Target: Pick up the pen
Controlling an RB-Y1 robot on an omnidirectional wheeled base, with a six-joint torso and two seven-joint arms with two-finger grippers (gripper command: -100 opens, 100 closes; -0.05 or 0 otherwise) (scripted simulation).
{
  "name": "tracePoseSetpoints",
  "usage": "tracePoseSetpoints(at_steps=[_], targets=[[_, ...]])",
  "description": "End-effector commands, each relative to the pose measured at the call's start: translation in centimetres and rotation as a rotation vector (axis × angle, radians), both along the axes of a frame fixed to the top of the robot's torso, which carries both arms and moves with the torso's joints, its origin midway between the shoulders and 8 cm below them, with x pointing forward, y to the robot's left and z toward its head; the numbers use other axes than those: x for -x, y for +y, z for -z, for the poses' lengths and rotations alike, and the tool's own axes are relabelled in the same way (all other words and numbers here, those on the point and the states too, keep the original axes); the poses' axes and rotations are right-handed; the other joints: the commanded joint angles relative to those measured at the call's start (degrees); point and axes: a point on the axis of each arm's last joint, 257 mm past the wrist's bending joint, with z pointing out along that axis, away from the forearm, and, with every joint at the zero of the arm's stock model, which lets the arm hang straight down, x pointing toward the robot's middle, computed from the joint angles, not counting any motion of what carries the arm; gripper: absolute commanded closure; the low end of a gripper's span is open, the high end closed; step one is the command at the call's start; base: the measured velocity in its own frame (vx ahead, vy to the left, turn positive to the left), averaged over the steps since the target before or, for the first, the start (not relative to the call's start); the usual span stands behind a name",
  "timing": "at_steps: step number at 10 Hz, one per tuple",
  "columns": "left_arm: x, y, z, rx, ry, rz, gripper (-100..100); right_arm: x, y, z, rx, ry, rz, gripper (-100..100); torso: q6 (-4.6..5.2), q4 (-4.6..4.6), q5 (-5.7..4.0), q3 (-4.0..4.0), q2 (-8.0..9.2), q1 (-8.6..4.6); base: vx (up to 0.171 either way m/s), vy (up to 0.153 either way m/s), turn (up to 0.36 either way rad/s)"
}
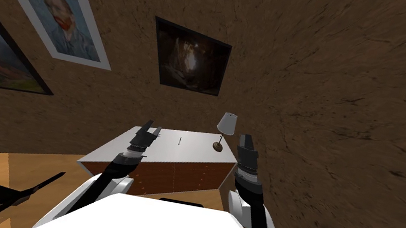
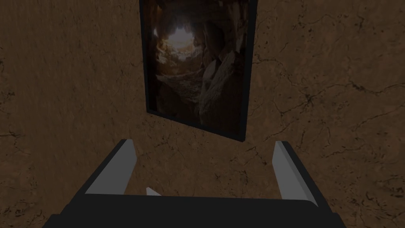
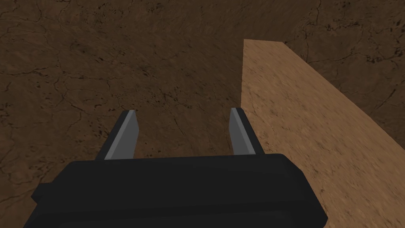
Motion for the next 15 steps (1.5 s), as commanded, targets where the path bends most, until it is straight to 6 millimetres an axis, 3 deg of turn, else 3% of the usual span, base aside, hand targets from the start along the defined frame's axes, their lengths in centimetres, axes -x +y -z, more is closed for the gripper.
tracePoseSetpoints(at_steps=[1, 2, 3, 6, 7, 9, 10, 11, 12, 13, 14, 15], targets=[[-0.1, 0.1, 0.9, -0.019, 0.034, 0.014, -100, 0.0, 0.0, 0.0, 0.000, 0.000, 0.000, 0, 0.00, 0.00, 0.00, 0.00, 0.00, 0.00, -0.033, 0.009, -0.036], [-0.6, 0.3, 2.7, -0.041, 0.092, 0.028, -100, 0.0, 0.0, 0.0, 0.000, 0.000, 0.000, 0, -0.02, 0.00, 0.00, 0.00, -0.02, -0.01, -0.031, 0.004, -0.070], [-0.6, 0.3, 2.7, -0.041, 0.092, 0.028, -100, 0.0, 0.0, 0.0, 0.000, 0.000, 0.000, 0, 0.00, 0.00, 0.00, -0.01, -0.02, -0.03, -0.026, 0.007, -0.039], [-1.5, 1.7, 9.5, -0.097, 0.288, 0.047, -100, 0.0, 0.0, 0.0, 0.000, 0.000, 0.000, 0, 0.00, 0.00, 0.00, 0.00, 0.01, -0.02, -0.044, 0.004, -0.153], [-1.5, 1.6, 9.6, -0.100, 0.292, 0.055, -100, 0.0, 0.0, 0.0, 0.000, 0.000, 0.000, 0, 0.00, 0.01, 0.00, 0.03, 0.05, -0.04, -0.040, 0.005, -0.072], [-1.4, 3.2, 14.8, -0.138, 0.434, 0.053, -100, 0.0, 0.0, 0.0, 0.000, 0.000, 0.000, 0, 0.01, 0.00, 0.00, -0.01, -0.03, -0.02, -0.032, 0.001, -0.201], [-1.4, 3.2, 14.9, -0.135, 0.438, 0.061, -100, 0.0, 0.0, 0.0, 0.000, 0.000, 0.000, 0, 0.01, 0.00, 0.00, -0.01, -0.02, -0.02, -0.032, -0.001, -0.091], [-1.1, 4.3, 17.5, -0.156, 0.511, 0.058, -100, 0.0, 0.0, 0.0, 0.000, 0.000, 0.000, 0, -0.02, 0.00, -0.01, -0.01, -0.03, -0.04, -0.031, -0.011, -0.189], [-1.1, 4.3, 17.5, -0.153, 0.512, 0.059, -100, 0.0, 0.0, 0.0, 0.000, 0.000, 0.000, 0, 0.01, 0.00, -0.01, -0.02, -0.03, -0.07, -0.024, -0.008, -0.091], [-0.6, 5.5, 20.2, -0.173, 0.585, 0.053, -100, 0.0, 0.0, 0.0, 0.000, 0.000, 0.000, 0, -0.02, 0.00, -0.02, -0.03, -0.06, -0.07, -0.024, -0.018, -0.186], [-0.6, 5.5, 20.2, -0.171, 0.585, 0.054, -100, 0.0, 0.0, 0.0, 0.000, 0.000, 0.000, 0, 0.00, 0.00, -0.03, -0.03, -0.06, -0.08, -0.021, -0.009, -0.107], [-0.1, 6.7, 22.3, -0.190, 0.647, 0.049, -100, 0.0, 0.0, 0.0, 0.000, 0.000, 0.000, 0, -0.02, -0.01, -0.01, -0.04, -0.08, -0.07, -0.021, -0.018, -0.232]])
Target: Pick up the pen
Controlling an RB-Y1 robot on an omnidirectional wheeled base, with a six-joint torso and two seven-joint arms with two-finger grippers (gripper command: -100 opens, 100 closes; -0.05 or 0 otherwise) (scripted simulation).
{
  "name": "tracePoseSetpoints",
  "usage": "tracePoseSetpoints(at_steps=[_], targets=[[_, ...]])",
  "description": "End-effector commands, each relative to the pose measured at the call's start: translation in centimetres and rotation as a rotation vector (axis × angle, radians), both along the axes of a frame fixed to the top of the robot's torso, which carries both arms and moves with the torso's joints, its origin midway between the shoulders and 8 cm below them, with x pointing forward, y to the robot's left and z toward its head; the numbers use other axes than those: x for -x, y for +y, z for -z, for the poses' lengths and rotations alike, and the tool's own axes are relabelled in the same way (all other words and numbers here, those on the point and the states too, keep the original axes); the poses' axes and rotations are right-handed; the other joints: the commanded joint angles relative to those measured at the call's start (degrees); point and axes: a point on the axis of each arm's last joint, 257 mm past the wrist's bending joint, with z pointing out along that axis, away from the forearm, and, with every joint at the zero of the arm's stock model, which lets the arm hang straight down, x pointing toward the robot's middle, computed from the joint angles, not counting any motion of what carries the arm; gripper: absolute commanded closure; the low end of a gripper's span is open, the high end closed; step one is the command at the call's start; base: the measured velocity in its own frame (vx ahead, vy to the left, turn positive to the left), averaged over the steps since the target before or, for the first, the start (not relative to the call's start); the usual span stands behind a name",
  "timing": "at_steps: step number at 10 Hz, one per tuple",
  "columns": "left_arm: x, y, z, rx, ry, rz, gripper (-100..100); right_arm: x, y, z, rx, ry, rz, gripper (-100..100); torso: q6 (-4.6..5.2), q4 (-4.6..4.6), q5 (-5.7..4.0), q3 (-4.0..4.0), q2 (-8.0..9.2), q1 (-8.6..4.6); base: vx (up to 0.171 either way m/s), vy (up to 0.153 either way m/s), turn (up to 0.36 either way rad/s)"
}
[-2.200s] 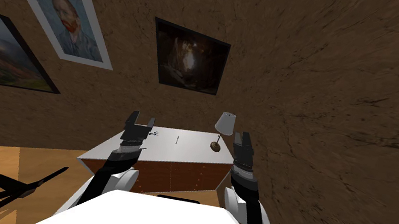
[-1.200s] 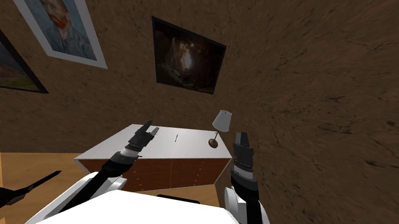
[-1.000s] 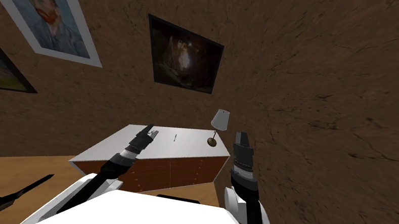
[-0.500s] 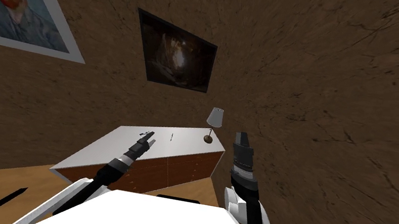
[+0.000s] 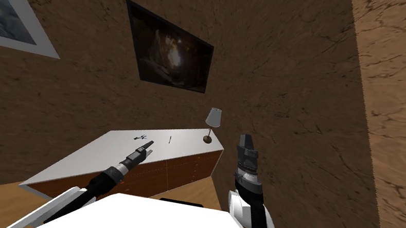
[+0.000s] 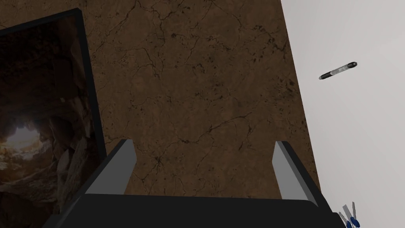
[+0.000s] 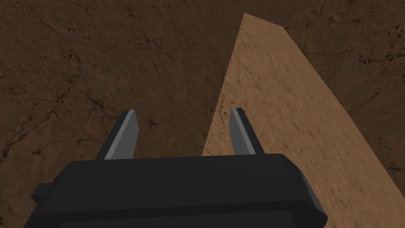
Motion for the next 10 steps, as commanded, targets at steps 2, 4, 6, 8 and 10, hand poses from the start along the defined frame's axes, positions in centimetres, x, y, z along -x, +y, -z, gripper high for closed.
tracePoseSetpoints(at_steps=[2, 4, 6, 8, 10], targets=[[1.0, 2.5, 3.9, -0.036, 0.110, -0.020, -100, 0.0, 0.0, 0.0, 0.000, 0.000, 0.000, 0, 0.02, 0.01, -0.01, 0.01, 0.01, -0.01, -0.025, -0.017, -0.247], [1.9, 4.4, 6.2, -0.063, 0.179, -0.037, -100, 0.0, 0.0, 0.0, 0.000, 0.000, 0.000, 0, 0.00, 0.00, 0.00, -0.01, -0.02, -0.01, -0.015, -0.020, -0.181], [3.8, 8.2, 9.6, -0.133, 0.289, -0.065, -100, 0.0, 0.0, 0.0, 0.000, 0.000, 0.000, 0, -0.01, -0.01, -0.01, -0.02, -0.04, 0.00, -0.011, -0.028, -0.356], [5.1, 10.6, 11.3, -0.159, 0.351, -0.089, -100, 0.0, 0.0, 0.0, 0.000, 0.000, 0.000, 0, -0.07, 0.00, 0.00, -0.02, -0.03, 0.00, -0.008, -0.020, -0.196], [6.9, 13.8, 13.4, -0.189, 0.427, -0.128, -100, 0.0, 0.0, 0.0, 0.000, 0.000, 0.000, 0, -0.05, -0.01, 0.00, -0.03, -0.07, 0.03, -0.002, -0.021, -0.204]])
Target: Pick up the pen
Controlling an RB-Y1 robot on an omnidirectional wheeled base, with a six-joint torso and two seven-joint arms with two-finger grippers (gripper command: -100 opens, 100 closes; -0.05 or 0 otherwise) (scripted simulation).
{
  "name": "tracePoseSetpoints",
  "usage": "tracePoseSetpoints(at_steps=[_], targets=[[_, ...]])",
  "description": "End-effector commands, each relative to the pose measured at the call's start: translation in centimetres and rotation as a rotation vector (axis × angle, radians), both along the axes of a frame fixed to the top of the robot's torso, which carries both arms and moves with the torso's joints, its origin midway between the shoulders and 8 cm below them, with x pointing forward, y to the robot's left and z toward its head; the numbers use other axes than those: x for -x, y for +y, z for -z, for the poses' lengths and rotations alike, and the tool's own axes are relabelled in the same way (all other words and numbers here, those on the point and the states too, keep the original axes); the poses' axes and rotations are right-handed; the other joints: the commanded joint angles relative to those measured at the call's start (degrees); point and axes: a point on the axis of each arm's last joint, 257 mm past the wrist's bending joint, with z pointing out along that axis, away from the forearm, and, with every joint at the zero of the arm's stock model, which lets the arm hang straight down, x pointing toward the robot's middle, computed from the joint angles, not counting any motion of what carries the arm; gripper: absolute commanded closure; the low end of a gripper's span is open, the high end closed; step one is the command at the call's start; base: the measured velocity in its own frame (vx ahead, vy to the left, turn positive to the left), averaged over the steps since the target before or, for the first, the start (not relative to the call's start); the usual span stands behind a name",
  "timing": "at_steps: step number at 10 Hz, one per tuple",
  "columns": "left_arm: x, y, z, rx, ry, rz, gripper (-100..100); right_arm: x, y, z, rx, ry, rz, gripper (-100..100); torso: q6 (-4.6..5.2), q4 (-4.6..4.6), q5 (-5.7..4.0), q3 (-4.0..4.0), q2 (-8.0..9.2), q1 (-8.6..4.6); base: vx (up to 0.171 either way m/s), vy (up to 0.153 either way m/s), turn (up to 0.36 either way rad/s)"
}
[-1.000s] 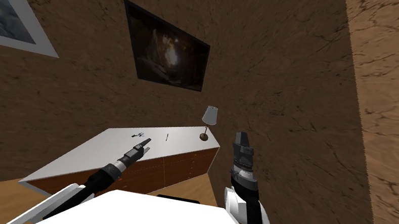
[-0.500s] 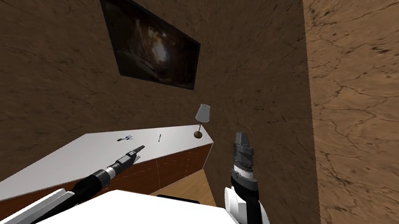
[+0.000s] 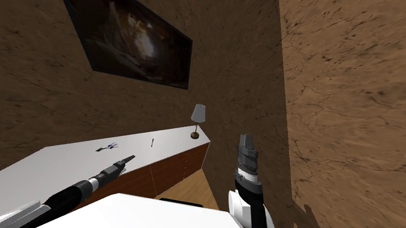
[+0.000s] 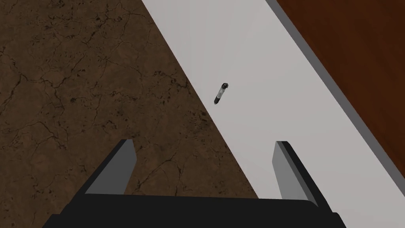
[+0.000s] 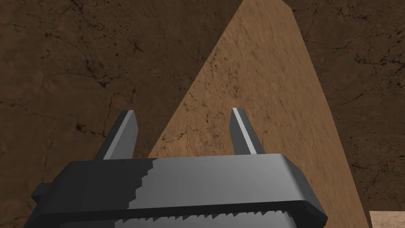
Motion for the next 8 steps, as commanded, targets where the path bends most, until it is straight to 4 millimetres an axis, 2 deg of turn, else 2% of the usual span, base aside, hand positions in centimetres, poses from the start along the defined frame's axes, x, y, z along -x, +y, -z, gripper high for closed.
tracePoseSetpoints(at_steps=[1, 2, 3, 4, 5, 6, 7, 8], targets=[[1.5, 2.9, 1.6, -0.051, 0.070, -0.026, -100, 0.0, 0.0, 0.0, 0.000, 0.000, 0.000, 0, 0.00, 0.00, 0.00, 0.00, 0.00, 0.00, 0.004, -0.031, -0.403], [2.1, 3.6, 2.2, -0.045, 0.088, -0.047, -100, 0.0, 0.0, 0.0, 0.000, 0.000, 0.000, 0, 0.02, 0.00, 0.00, -0.02, -0.04, -0.02, 0.004, -0.013, -0.163], [3.3, 5.7, 2.9, -0.076, 0.129, -0.064, -100, 0.0, 0.0, 0.0, 0.000, 0.000, 0.000, 0, -0.07, -0.01, 0.01, -0.01, -0.01, 0.02, 0.004, -0.023, -0.222], [3.9, 6.4, 3.4, -0.079, 0.144, -0.078, -100, 0.0, 0.0, 0.0, 0.000, 0.000, 0.000, 0, -0.01, 0.00, 0.01, -0.01, -0.03, 0.01, 0.005, -0.015, -0.179], [5.0, 8.4, 3.8, -0.108, 0.183, -0.097, -100, 0.0, 0.0, 0.0, 0.000, 0.000, 0.000, 0, -0.05, 0.00, 0.00, -0.01, -0.01, 0.02, 0.006, -0.018, -0.321], [5.6, 9.0, 4.2, -0.112, 0.195, -0.108, -100, 0.0, 0.0, 0.0, 0.000, 0.000, 0.000, 0, 0.00, 0.00, 0.01, -0.01, -0.02, 0.02, 0.008, -0.009, -0.152], [7.4, 11.6, 4.9, -0.147, 0.245, -0.137, -100, 0.0, 0.0, 0.0, 0.000, 0.000, 0.000, 0, -0.07, 0.00, 0.02, -0.01, -0.03, 0.04, 0.014, -0.021, -0.321], [7.4, 11.6, 4.9, -0.145, 0.245, -0.139, -100, 0.0, 0.0, 0.0, 0.000, 0.000, 0.000, 0, 0.00, -0.01, 0.01, -0.03, -0.05, 0.02, 0.011, -0.010, -0.154]])
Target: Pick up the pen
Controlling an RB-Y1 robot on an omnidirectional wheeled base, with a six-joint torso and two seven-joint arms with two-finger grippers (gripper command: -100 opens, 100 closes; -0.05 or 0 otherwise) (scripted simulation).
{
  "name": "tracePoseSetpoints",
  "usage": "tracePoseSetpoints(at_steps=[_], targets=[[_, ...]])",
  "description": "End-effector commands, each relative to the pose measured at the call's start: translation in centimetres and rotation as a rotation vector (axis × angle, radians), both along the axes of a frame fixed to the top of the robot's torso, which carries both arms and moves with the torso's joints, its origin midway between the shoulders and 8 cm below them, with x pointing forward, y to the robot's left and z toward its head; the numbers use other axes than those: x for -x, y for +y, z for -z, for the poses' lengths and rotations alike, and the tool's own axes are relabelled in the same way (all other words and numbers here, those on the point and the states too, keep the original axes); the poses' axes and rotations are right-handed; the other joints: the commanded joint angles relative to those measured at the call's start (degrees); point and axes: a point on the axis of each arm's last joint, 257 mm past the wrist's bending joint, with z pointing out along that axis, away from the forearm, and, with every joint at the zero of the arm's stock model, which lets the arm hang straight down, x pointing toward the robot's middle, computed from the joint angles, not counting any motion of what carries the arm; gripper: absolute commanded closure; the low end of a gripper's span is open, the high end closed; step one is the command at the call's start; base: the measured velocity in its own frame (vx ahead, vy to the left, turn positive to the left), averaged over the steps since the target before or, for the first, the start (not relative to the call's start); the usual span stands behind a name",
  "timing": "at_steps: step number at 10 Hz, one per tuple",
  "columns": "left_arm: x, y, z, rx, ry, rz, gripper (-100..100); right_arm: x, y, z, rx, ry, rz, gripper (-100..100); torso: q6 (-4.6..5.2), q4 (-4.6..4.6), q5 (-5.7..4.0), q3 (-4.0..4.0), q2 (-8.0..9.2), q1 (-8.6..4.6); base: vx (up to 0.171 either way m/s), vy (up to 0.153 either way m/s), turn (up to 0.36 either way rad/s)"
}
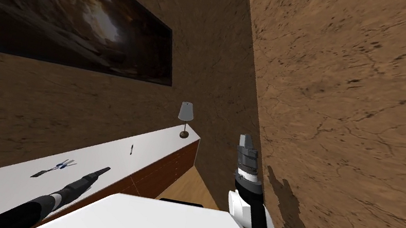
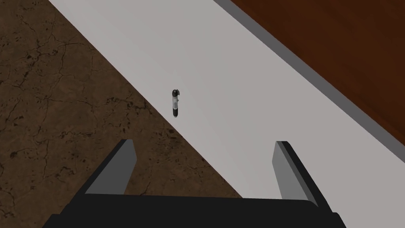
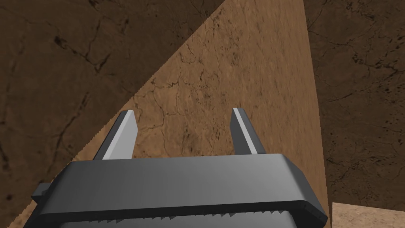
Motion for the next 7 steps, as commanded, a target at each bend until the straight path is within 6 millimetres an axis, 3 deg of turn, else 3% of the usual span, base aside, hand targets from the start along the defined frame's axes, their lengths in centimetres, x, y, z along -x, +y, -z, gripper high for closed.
tracePoseSetpoints(at_steps=[1, 3, 4, 6, 7], targets=[[2.0, 2.8, 0.5, -0.036, 0.055, -0.037, -100, 0.0, 0.0, 0.0, 0.000, 0.000, 0.000, 0, 0.00, 0.00, 0.00, 0.00, 0.00, 0.00, 0.013, -0.019, -0.285], [4.0, 5.1, 1.0, -0.063, 0.102, -0.068, -100, 0.0, 0.0, 0.0, 0.000, 0.000, 0.000, 0, 0.05, -0.01, -0.01, -0.02, -0.04, -0.03, 0.025, -0.017, -0.297], [5.9, 7.0, 1.4, -0.087, 0.145, -0.094, -100, 0.0, 0.0, 0.0, 0.000, 0.000, 0.000, 0, 0.00, -0.01, 0.00, -0.02, -0.04, 0.00, 0.026, -0.015, -0.273], [6.1, 7.2, 1.4, -0.089, 0.149, -0.098, -100, 0.0, 0.0, 0.0, 0.000, 0.000, 0.000, 0, -0.01, -0.01, 0.01, -0.02, -0.03, 0.01, 0.014, -0.002, -0.076], [7.7, 8.5, 1.6, -0.105, 0.185, -0.114, -100, 0.0, 0.0, 0.0, 0.000, 0.000, 0.000, 0, -0.04, 0.00, 0.01, 0.01, 0.02, 0.02, 0.016, -0.012, -0.361]])
